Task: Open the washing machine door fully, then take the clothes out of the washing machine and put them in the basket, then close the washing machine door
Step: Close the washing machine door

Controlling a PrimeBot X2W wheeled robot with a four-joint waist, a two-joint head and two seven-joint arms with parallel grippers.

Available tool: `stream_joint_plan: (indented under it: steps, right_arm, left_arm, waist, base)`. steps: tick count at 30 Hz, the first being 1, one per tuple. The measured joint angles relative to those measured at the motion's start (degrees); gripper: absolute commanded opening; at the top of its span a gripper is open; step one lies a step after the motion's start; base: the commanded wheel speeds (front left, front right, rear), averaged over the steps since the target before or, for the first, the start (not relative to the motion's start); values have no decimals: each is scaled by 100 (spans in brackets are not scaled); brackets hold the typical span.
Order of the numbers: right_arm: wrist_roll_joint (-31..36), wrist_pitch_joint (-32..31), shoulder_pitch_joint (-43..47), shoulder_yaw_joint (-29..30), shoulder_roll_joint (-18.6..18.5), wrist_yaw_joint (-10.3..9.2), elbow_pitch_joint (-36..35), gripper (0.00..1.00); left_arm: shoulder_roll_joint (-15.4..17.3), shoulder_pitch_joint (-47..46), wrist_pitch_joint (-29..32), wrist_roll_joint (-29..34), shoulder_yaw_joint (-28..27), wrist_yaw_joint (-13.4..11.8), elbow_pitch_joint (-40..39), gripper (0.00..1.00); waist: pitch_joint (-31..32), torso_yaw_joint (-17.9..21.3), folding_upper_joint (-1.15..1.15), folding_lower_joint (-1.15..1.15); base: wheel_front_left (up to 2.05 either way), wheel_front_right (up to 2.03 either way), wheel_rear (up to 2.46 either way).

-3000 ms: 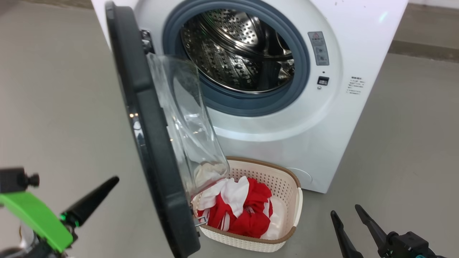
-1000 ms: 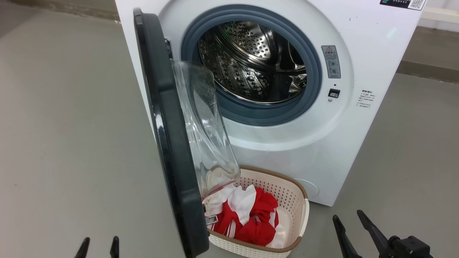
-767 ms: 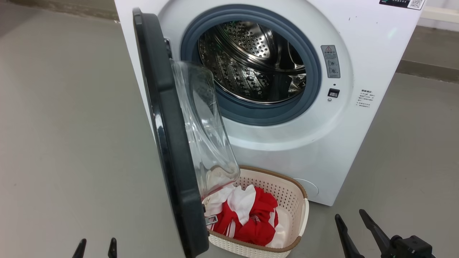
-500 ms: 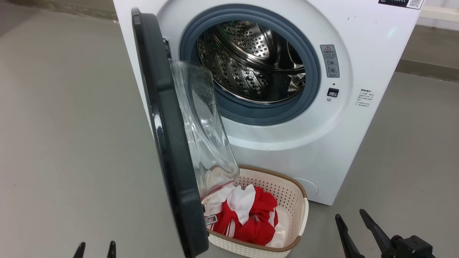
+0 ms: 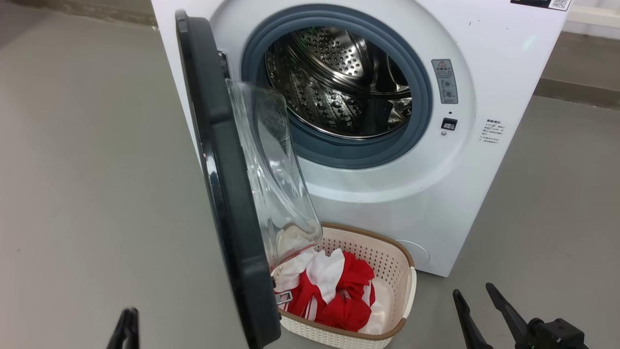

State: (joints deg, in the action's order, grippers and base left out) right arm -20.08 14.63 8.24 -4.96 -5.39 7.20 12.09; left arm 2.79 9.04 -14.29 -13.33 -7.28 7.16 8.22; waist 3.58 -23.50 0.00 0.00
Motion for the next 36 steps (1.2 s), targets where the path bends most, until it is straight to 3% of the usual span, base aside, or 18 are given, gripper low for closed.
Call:
stream_joint_plan:
  steps: [5, 8, 14, 18, 23, 27, 36]
  right_arm:
    - [0, 0, 0, -5, 14, 0, 4, 100]
    - [0, 0, -1, -19, 20, 0, 13, 100]
    - [0, 0, 0, -19, 26, 0, 15, 100]
    - [0, 0, 0, -10, 32, 0, 13, 100]
    - [0, 0, 0, -2, 34, 0, 12, 100]
    - [0, 0, -1, 12, 33, 0, 10, 100]
    - [0, 0, -10, 16, 24, 0, -7, 100]
  left_arm:
    - [146, -262, -1, -1281, 26, 1, -97, 0]
    - [298, -432, -1, -2549, 40, 1, -115, 0]
    - [1166, -684, 83, -5088, 561, 1, -245, 0]
    - [1627, -700, 755, -6551, 866, 0, -414, 0]
    - [1869, -710, 1849, -8009, 868, 0, -855, 0]
    - [1964, -691, 2830, -8538, 855, 0, -1159, 0]
    - [1774, -666, 4117, -8658, 627, 0, -1450, 0]
  waist:
    - [0, 41, 0, 0]
    - [-5, 88, 0, 0]
    - [-39, 196, 0, 0]
    - [-85, 257, 0, 0]
    - [-152, 331, 0, 0]
    - [-204, 384, 0, 0]
    - [-365, 493, 0, 0]
  base:
    - [0, 0, 0]
    - [0, 0, 0]
    - [0, 0, 0]
    - [0, 0, 0]
    - [0, 0, 0]
    - [0, 0, 0]
    - [0, 0, 0]
